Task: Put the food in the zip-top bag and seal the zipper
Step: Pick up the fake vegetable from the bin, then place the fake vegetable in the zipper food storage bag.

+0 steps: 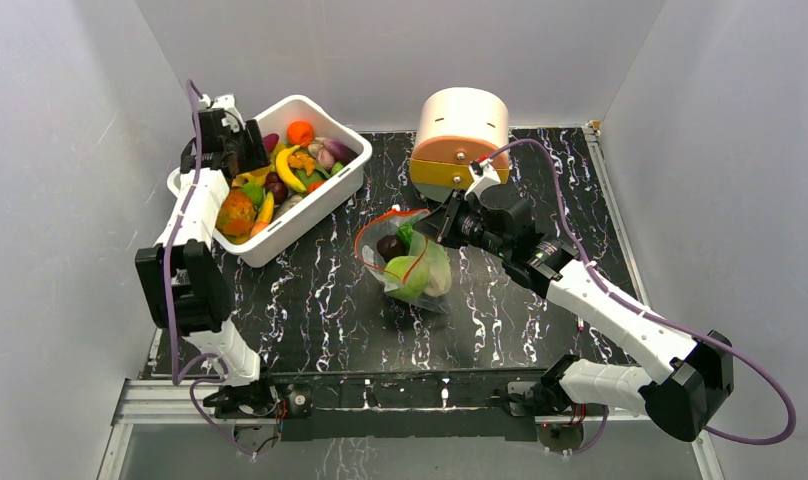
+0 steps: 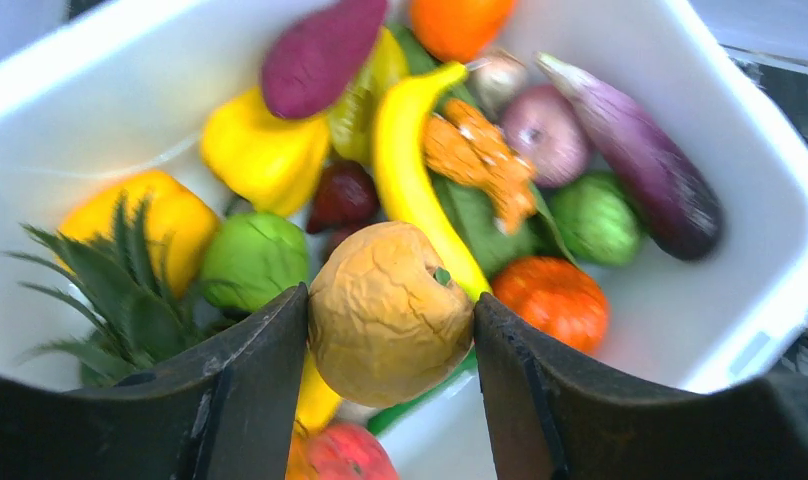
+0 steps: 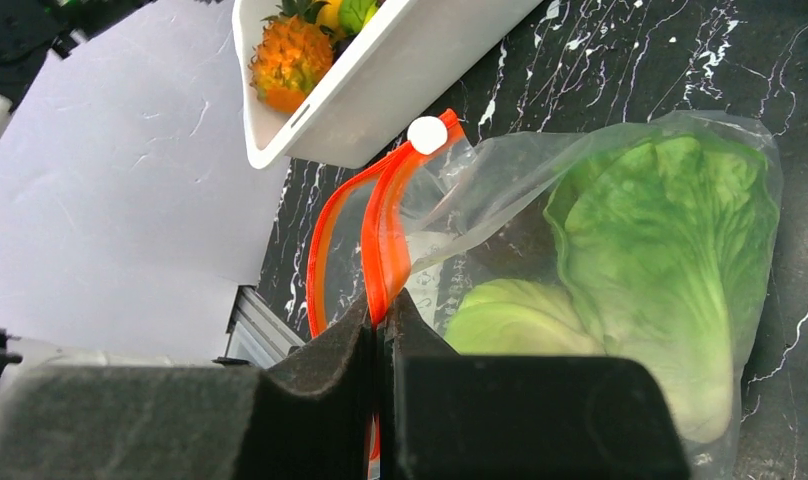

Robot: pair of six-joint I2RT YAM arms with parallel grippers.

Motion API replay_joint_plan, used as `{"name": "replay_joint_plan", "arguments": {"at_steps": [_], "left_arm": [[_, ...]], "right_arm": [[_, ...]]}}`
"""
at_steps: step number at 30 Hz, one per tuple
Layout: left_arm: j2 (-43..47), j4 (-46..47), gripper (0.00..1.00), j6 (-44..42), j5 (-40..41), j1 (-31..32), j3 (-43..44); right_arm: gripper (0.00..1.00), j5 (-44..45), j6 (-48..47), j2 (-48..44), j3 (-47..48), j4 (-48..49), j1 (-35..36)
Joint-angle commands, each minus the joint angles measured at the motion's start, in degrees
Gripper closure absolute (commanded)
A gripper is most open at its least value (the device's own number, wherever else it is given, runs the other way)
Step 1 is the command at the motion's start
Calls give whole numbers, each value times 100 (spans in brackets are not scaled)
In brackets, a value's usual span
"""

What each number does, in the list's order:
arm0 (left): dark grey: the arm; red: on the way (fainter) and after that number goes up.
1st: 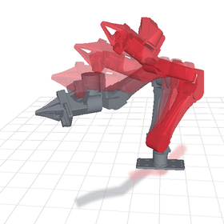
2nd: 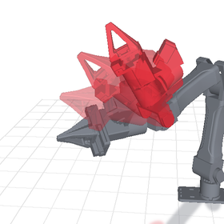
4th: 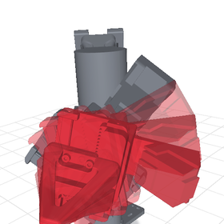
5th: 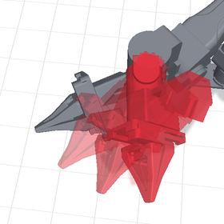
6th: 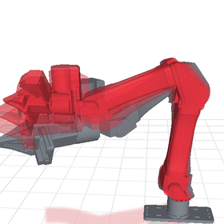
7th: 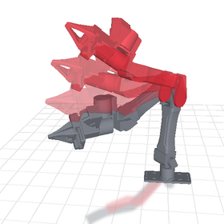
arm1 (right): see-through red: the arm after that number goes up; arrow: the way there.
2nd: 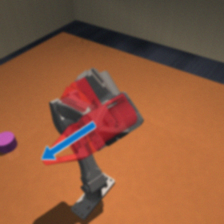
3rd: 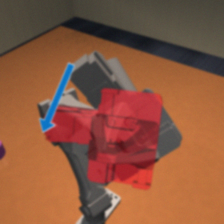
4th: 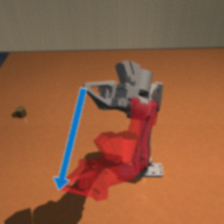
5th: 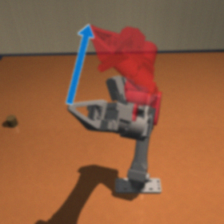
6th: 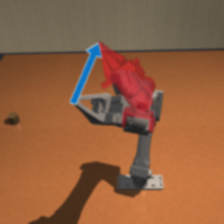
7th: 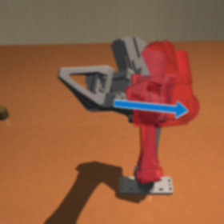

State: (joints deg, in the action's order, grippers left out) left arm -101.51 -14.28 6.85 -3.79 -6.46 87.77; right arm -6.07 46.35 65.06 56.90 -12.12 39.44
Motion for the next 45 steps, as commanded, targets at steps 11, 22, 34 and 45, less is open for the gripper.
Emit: {"name": "replay_joint_plan", "arguments": {"at_steps": [11,22,34,45], "left_arm": [[2721,605,55,2032,-3495,470,-1465],[3725,871,56,2374,-4024,1230,-2418],[4040,1352,58,2809,-3551,2450,-3293],[3593,1363,58,2577,-2585,3168,-3581]], "right_arm": [[100,184,-229,239,543,191,20],[100,6,-204,490,678,258,17],[100,78,-200,486,826,210,19],[100,-49,-122,419,638,330,18]]}}
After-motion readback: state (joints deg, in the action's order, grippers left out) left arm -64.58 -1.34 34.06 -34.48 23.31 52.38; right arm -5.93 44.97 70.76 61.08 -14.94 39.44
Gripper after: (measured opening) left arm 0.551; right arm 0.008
